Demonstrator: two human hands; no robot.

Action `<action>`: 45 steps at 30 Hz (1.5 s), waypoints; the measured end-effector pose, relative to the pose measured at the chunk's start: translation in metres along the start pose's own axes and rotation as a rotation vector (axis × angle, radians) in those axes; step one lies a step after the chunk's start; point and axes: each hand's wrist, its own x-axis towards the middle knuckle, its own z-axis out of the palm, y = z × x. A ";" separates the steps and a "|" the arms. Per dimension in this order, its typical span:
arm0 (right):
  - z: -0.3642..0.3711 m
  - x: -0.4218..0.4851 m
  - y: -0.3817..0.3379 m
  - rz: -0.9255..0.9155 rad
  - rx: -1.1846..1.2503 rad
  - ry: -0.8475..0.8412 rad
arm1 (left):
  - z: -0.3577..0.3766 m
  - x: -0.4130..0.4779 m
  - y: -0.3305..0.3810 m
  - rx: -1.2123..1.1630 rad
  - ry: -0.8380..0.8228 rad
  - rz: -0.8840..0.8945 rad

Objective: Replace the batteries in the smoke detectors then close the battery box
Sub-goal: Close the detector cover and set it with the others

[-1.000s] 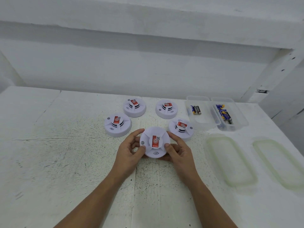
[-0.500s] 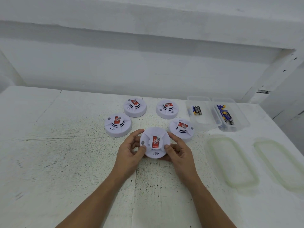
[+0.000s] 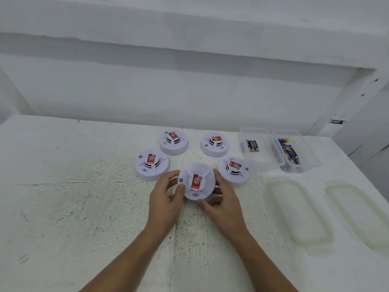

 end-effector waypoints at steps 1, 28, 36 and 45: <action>0.002 0.003 0.000 -0.010 -0.043 -0.001 | 0.000 0.001 0.002 0.051 0.032 0.036; 0.029 0.044 -0.010 0.019 -0.636 0.015 | 0.005 0.037 -0.006 0.286 -0.133 0.201; 0.040 0.018 -0.028 0.009 -0.481 0.163 | -0.026 0.019 -0.011 0.339 -0.037 0.099; 0.099 0.032 -0.051 0.078 -0.406 -0.076 | -0.086 0.045 -0.017 0.444 0.112 -0.032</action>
